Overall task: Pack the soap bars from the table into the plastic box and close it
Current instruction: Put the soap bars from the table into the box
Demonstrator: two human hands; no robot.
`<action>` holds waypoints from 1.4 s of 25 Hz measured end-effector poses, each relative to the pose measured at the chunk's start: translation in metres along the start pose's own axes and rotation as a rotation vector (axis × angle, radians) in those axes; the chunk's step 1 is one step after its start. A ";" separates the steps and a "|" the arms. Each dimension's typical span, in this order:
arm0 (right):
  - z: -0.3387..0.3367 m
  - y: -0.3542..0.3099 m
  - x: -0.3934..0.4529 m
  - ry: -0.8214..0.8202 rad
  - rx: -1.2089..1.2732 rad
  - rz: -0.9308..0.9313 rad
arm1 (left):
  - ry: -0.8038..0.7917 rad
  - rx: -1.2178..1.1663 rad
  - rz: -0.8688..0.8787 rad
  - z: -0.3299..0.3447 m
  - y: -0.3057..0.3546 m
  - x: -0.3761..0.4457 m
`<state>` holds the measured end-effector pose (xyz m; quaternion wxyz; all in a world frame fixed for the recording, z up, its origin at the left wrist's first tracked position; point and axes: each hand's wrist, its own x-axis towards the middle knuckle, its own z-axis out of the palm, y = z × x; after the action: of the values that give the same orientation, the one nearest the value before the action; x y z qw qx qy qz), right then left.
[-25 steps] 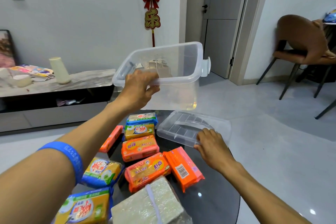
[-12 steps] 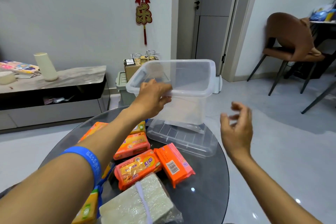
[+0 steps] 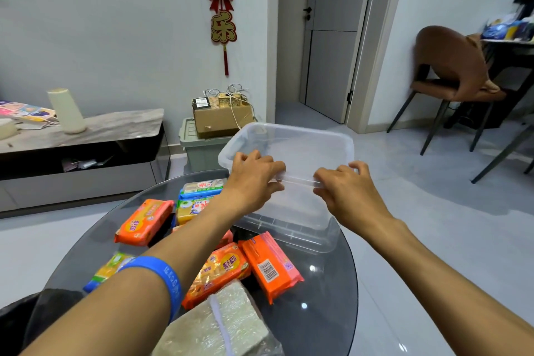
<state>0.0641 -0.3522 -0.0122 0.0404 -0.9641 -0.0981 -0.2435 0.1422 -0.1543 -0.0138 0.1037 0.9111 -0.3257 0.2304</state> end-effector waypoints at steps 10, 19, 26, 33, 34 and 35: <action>0.012 0.007 0.006 -0.062 0.053 0.025 | -0.100 0.023 -0.149 0.003 -0.027 -0.008; 0.018 0.014 0.009 -0.071 0.021 -0.004 | -0.113 0.041 -0.154 0.007 -0.023 -0.008; 0.017 0.025 0.011 -0.137 0.041 -0.025 | -0.259 0.009 -0.120 -0.003 -0.030 -0.002; 0.010 0.020 0.011 -0.102 0.036 0.013 | -0.142 -0.022 -0.207 -0.028 -0.037 -0.027; 0.008 0.017 0.011 -0.122 0.016 0.027 | -0.139 -0.028 -0.220 -0.034 -0.041 -0.034; 0.006 0.009 0.012 -0.148 0.000 0.025 | -0.139 -0.037 -0.255 -0.041 -0.048 -0.045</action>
<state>0.0797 -0.3582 -0.0121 0.0362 -0.9806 -0.0886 -0.1709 0.1278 -0.0796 -0.0022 0.1259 0.9569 -0.2176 0.1456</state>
